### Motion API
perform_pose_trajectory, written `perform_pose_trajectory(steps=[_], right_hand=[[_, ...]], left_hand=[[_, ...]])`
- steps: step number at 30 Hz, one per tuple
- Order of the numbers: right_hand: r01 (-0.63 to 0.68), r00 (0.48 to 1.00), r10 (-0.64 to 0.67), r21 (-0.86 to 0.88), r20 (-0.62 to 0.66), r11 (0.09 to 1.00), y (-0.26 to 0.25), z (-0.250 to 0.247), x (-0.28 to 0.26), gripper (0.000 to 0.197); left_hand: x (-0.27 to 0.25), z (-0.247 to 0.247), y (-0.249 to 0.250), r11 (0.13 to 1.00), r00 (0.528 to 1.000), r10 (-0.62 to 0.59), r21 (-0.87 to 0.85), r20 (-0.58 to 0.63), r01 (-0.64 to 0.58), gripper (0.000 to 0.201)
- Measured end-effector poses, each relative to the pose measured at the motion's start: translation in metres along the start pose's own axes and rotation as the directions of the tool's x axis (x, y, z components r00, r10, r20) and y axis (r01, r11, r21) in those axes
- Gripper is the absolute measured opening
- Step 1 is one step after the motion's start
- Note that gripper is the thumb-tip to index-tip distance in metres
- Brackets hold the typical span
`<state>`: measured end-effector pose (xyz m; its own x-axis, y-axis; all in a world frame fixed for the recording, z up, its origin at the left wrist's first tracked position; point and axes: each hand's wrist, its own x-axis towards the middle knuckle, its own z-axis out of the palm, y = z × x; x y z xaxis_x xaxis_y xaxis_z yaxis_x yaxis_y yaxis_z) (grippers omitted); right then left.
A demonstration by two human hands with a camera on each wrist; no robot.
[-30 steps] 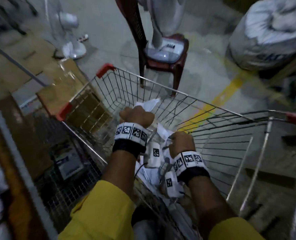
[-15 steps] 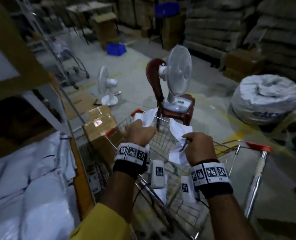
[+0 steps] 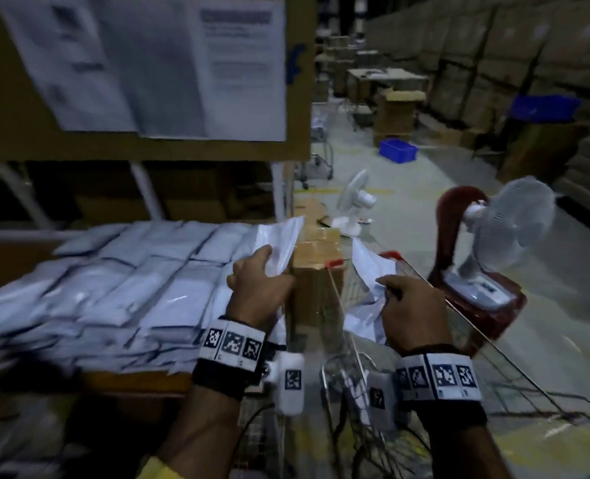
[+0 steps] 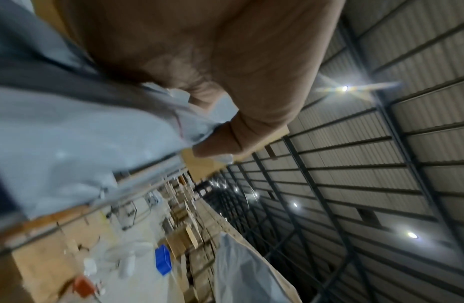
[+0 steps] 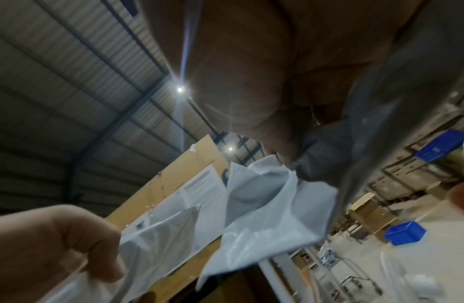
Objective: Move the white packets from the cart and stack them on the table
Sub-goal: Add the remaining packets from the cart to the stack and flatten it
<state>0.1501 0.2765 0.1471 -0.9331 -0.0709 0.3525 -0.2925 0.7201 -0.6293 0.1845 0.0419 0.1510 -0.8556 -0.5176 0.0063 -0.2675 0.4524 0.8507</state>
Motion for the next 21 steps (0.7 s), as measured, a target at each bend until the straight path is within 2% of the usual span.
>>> perform_pose_trajectory(steps=[3,7,12,17,21], right_hand=[[0.055,0.998,-0.056,0.061,0.015,0.997,-0.032,0.022,-0.014,0.031],[0.099,0.991,-0.106,0.084,0.085,0.992,-0.069,0.05,-0.032,0.03],[0.109,0.99,-0.119,0.117,0.076,0.987,-0.116,0.098,-0.044,0.027],[0.064,0.993,-0.077,0.133,0.092,0.989,-0.175,0.155,-0.051,0.027],[0.048,0.994,-0.06,0.131,0.088,0.99,-0.226,0.197,-0.048,0.028]], left_hand=[[-0.018,-0.051,-0.033,0.999,0.997,-0.005,0.032,-0.08,0.008,0.1],[-0.026,-0.11,-0.076,0.999,0.977,-0.002,0.037,-0.213,0.01,0.101],[-0.009,-0.173,-0.128,0.997,0.967,-0.017,-0.079,-0.254,-0.003,0.099],[0.019,-0.242,-0.172,0.998,0.963,0.027,-0.043,-0.268,-0.04,0.101],[0.054,-0.3,-0.207,0.999,0.963,0.033,0.021,-0.268,-0.028,0.095]])
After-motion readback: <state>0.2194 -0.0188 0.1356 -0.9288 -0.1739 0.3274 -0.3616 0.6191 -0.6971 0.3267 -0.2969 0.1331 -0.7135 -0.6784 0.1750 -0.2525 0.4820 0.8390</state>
